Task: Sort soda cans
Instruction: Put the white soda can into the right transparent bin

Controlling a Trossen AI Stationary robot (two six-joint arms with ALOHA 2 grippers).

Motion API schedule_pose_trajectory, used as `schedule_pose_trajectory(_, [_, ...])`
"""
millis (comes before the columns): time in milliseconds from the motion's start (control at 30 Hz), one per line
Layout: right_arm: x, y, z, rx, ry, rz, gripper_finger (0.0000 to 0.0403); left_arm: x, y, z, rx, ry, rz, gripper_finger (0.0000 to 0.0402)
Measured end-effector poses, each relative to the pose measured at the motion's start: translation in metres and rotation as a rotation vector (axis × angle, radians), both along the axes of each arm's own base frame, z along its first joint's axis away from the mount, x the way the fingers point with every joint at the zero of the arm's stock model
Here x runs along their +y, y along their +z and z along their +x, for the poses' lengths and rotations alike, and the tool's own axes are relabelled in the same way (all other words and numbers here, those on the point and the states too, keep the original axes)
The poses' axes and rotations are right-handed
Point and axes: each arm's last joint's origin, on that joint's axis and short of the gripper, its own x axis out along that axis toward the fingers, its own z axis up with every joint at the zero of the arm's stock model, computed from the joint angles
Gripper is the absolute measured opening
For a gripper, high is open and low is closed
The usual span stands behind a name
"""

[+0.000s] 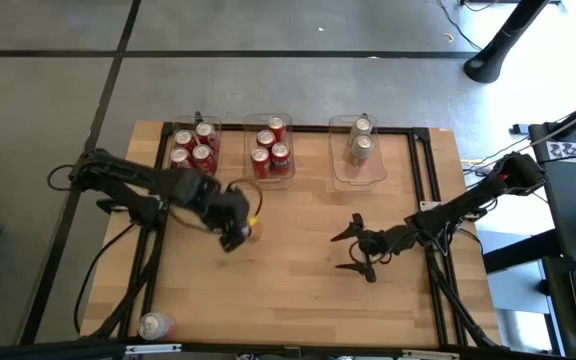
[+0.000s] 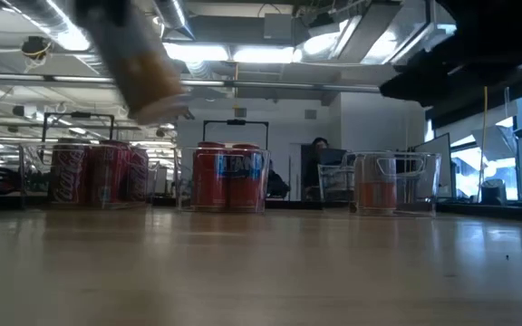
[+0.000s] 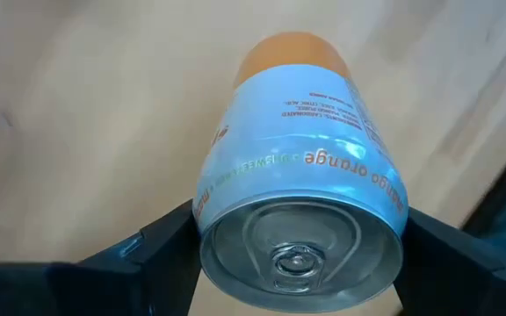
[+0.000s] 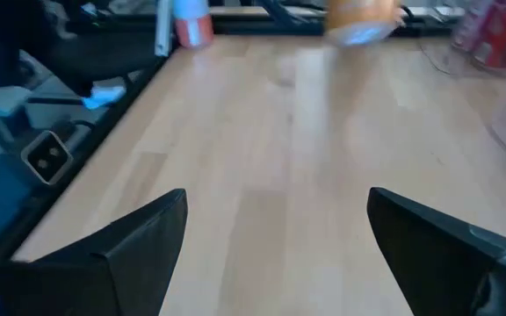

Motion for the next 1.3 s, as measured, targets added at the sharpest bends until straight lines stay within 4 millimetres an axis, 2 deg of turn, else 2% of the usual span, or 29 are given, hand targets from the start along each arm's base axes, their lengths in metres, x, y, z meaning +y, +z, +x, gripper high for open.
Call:
schedule_pose_trajectory(100, [0.006,-0.003,-0.005,0.025,-0.048,-0.007,0.0351,0.026,0.008,0.01,-0.05,-0.014,0.036,0.0286])
schedule_pose_trajectory(267, [0.014,-0.007,-0.013,0.049,-0.117,-0.004,0.0351,0.062,0.008,0.036,-0.083,-0.053,0.088,0.0286])
schedule_pose_trajectory(500, [0.024,-0.008,-0.022,0.045,-0.189,-0.005,0.0351,0.087,-0.012,0.091,-0.011,-0.185,0.104,0.0286])
schedule_pose_trajectory(633, [0.026,-0.008,-0.024,0.036,-0.212,-0.006,0.0351,0.095,-0.028,0.117,0.058,-0.228,0.075,0.0286])
schedule_pose_trajectory(767, [0.026,-0.009,-0.025,0.042,-0.215,-0.002,0.0351,0.097,-0.05,0.134,0.161,-0.245,0.052,0.0286])
schedule_pose_trajectory(1000, [0.025,-0.01,-0.025,0.052,-0.226,-0.013,0.0351,0.093,-0.072,0.144,0.245,-0.279,0.023,0.0286])
schedule_pose_trajectory(1300, [0.025,-0.011,-0.025,0.053,-0.232,-0.019,0.0351,0.088,-0.074,0.147,0.217,-0.298,0.014,0.0307])
